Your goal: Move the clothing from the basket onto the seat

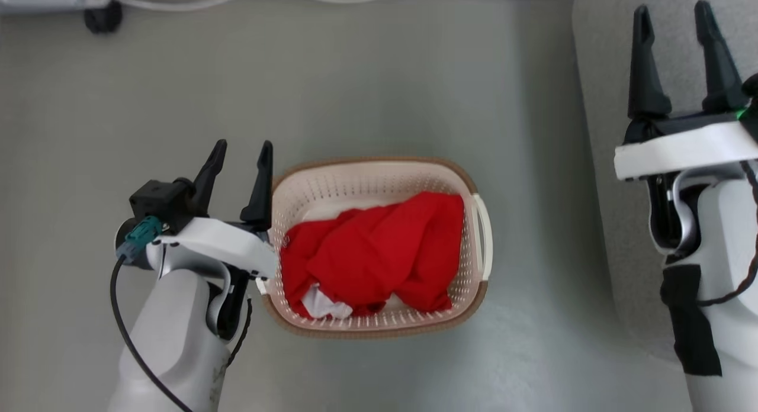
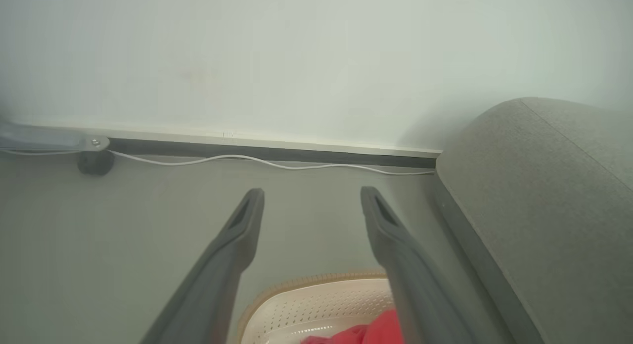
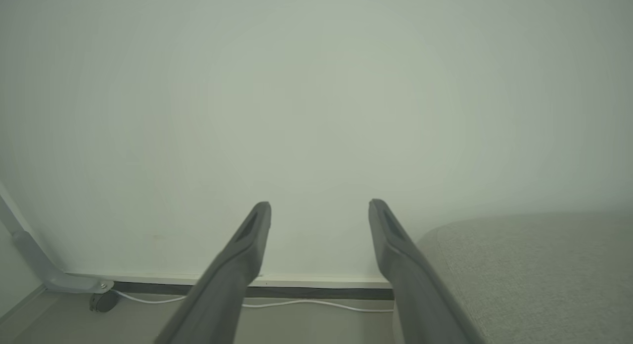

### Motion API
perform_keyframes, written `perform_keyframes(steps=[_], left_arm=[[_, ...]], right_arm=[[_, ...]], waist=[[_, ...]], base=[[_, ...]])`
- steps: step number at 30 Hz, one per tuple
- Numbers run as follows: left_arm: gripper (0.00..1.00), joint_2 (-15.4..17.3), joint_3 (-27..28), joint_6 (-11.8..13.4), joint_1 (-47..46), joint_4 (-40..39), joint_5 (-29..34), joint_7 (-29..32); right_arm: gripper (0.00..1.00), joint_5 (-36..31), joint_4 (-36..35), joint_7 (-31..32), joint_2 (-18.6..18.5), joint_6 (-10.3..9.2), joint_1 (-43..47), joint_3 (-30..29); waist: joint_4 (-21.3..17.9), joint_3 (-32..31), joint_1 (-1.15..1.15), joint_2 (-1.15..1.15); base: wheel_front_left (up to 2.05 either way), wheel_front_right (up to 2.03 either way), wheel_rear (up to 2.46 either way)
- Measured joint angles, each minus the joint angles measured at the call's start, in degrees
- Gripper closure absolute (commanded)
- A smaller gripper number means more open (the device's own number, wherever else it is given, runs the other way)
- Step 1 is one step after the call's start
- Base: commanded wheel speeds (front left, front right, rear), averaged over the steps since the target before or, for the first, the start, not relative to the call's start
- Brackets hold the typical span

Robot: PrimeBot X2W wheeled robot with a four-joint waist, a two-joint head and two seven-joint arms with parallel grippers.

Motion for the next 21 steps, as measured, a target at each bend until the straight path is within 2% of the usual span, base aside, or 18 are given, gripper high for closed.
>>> perform_keyframes(steps=[9,12,15,21], left_arm=[[0.00,-0.2,-8.5,0.0,-5.8,2.5,-5.5,-0.1],[0.00,-0.1,-13.0,0.0,-7.8,4.2,-7.6,-0.1],[0.00,0.0,-17.9,0.0,-9.9,6.9,-8.5,-0.1],[0.00,0.2,-23.4,0.0,-13.8,10.3,-12.0,-0.1]], right_arm=[[0.00,-2.4,-3.7,-0.1,0.0,0.00,-6.0,0.0],[0.00,-2.8,-4.4,-0.1,0.0,0.00,-7.4,0.3],[0.00,-2.8,-5.2,-0.2,0.0,0.00,-8.4,0.7],[0.00,-2.8,-6.4,-0.2,0.1,0.01,-10.5,2.3]], waist=[[-0.6,11.6,0.00,0.00],[-0.8,14.9,0.00,0.00],[-1.2,17.9,0.00,0.00],[-2.3,21.9,0.00,0.00]], base=[[0.00,0.00,0.00],[0.00,0.00,0.00],[0.00,0.00,0.00],[0.00,0.00,0.00]])
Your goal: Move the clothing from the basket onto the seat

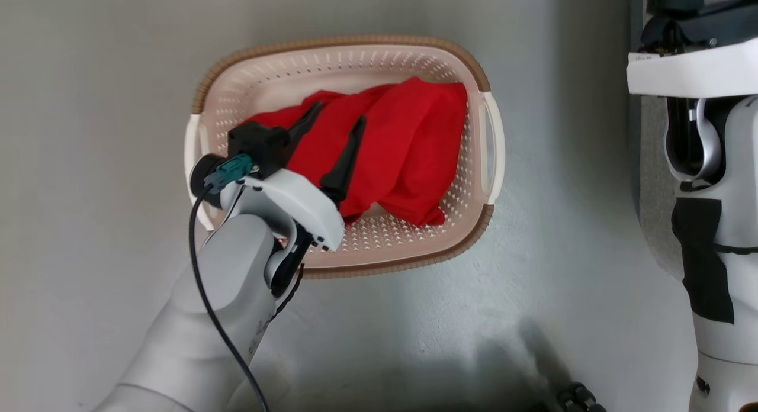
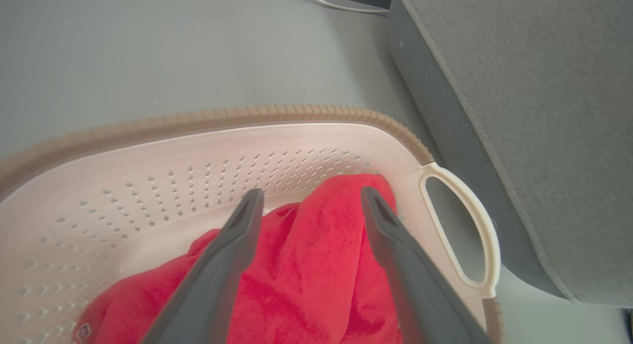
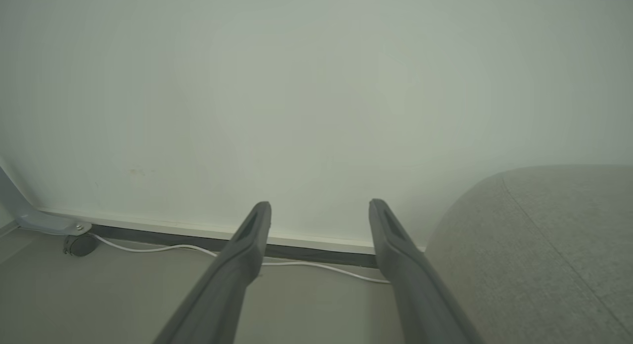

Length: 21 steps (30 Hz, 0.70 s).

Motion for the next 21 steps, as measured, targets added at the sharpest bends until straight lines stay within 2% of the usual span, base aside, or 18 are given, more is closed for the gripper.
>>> perform_keyframes(steps=[12,18,21], left_arm=[[0.00,1.0,-15.3,0.0,-9.8,2.0,-8.6,-0.2],[0.00,2.7,-21.3,0.0,-12.2,0.3,-12.3,-0.2],[0.00,4.0,-21.9,0.0,-14.1,4.9,-11.5,-0.2]], right_arm=[[0.00,1.4,-3.1,-0.3,0.1,0.00,-3.4,3.0],[0.00,3.8,-3.4,-0.3,0.2,0.00,-4.0,3.7],[0.00,4.5,-3.6,-0.3,0.3,0.00,-4.0,4.1]], waist=[[-3.9,7.7,0.00,0.00],[-5.4,9.5,0.00,0.00],[-6.2,10.5,0.00,0.00]], base=[[0.00,0.00,0.00],[0.00,0.00,0.00],[0.00,0.00,0.00]])
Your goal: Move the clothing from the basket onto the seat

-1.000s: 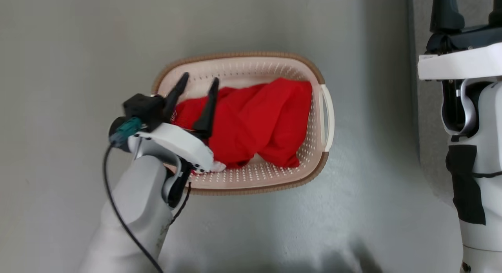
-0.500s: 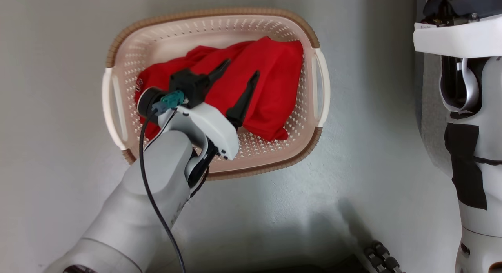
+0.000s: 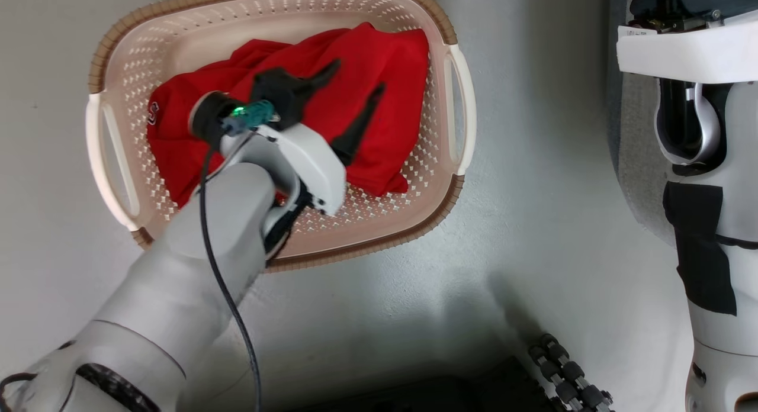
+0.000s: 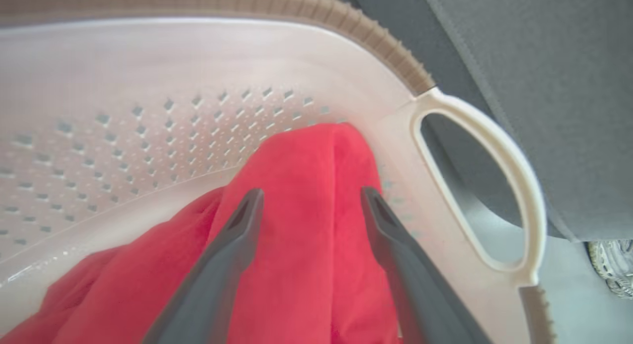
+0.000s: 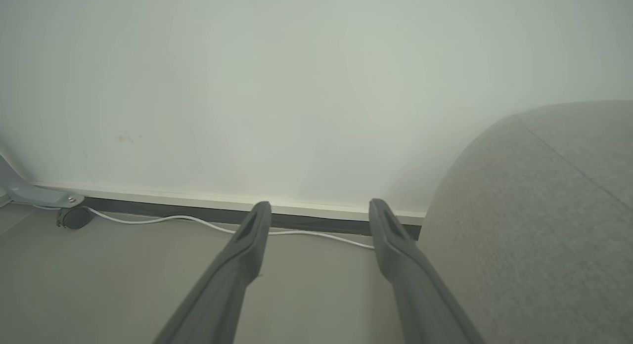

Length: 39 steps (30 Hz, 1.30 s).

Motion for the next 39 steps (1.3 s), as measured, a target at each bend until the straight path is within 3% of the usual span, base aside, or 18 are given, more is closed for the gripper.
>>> perform_keyframes(steps=[19,20,21,32,39], left_arm=[[0.00,0.0,-9.3,0.0,-5.9,15.5,-3.0,0.0],[0.31,0.0,-9.6,0.0,-6.0,16.1,-3.5,0.1],[1.00,-0.1,-9.8,0.0,-6.0,16.7,-4.1,0.1],[1.00,0.5,-11.7,0.0,-5.6,16.5,-8.8,0.1],[1.00,2.0,-5.7,0.0,-2.0,9.3,-7.0,0.1]], right_arm=[[0.00,3.1,-1.0,0.0,0.2,0.00,0.6,0.9],[0.00,3.1,-1.0,0.0,0.2,0.00,0.8,0.9],[0.00,3.1,-1.0,0.0,0.2,0.00,1.0,0.8],[0.00,3.0,-0.5,0.0,0.2,0.00,1.3,-0.7],[0.00,2.2,1.8,0.0,0.2,0.00,4.0,-1.0]], waist=[[-3.6,1.3,0.00,0.00],[-3.7,1.2,0.00,0.00],[-3.8,1.1,0.00,0.00],[-2.9,-2.4,0.00,0.00],[-1.2,-7.9,0.00,0.00]], base=[[0.00,0.00,0.00],[0.00,0.00,0.00],[0.00,0.00,0.00],[0.00,0.00,0.00],[0.00,0.00,0.00]])
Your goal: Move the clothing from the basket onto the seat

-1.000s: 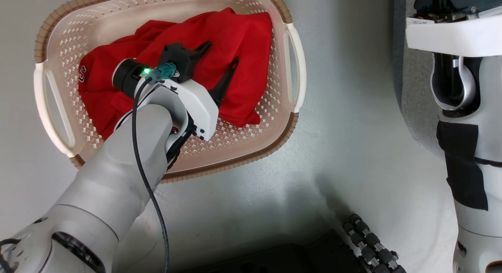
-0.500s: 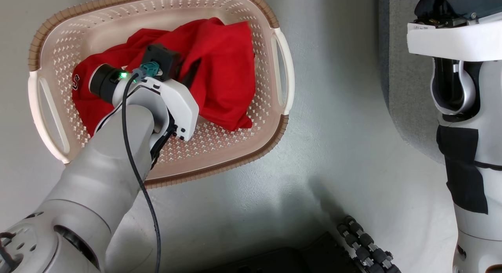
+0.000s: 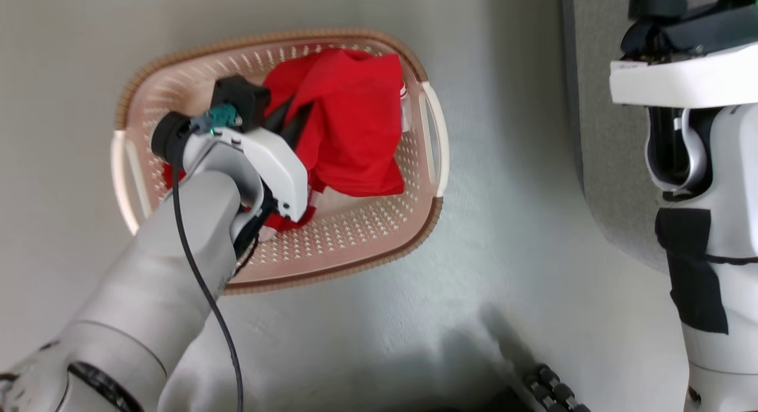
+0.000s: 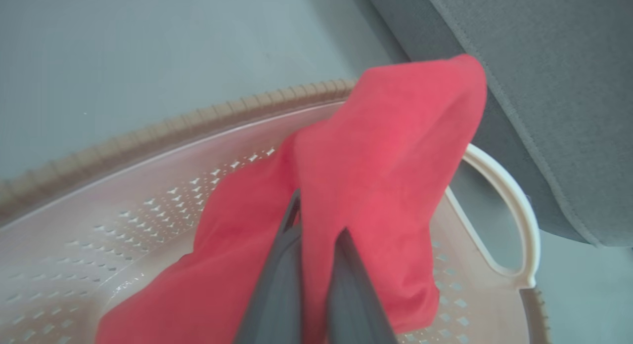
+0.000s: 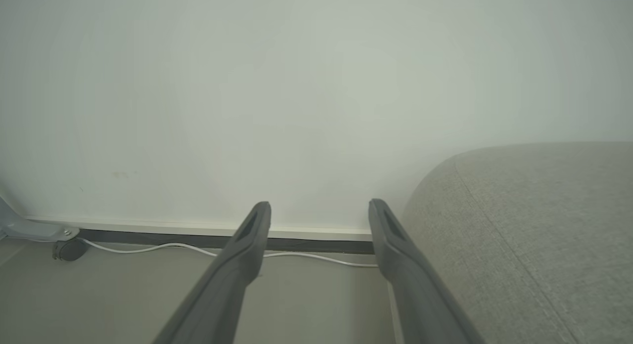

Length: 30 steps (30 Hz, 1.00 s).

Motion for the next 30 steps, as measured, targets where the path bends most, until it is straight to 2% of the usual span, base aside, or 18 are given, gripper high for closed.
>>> perform_keyframes(steps=[13,30], left_arm=[[1.00,-1.6,11.3,0.0,10.9,-10.6,9.3,0.0],[1.00,-3.1,22.0,0.0,20.8,-19.3,15.7,0.0]], right_arm=[[0.00,-2.0,5.8,0.0,0.0,0.00,5.3,0.0],[0.00,-2.8,12.2,0.0,-0.1,0.00,13.2,1.9]], waist=[[3.4,-12.9,0.00,0.00],[7.2,-29.0,0.00,0.00]], base=[[0.00,0.00,0.00],[0.00,0.00,0.00]])
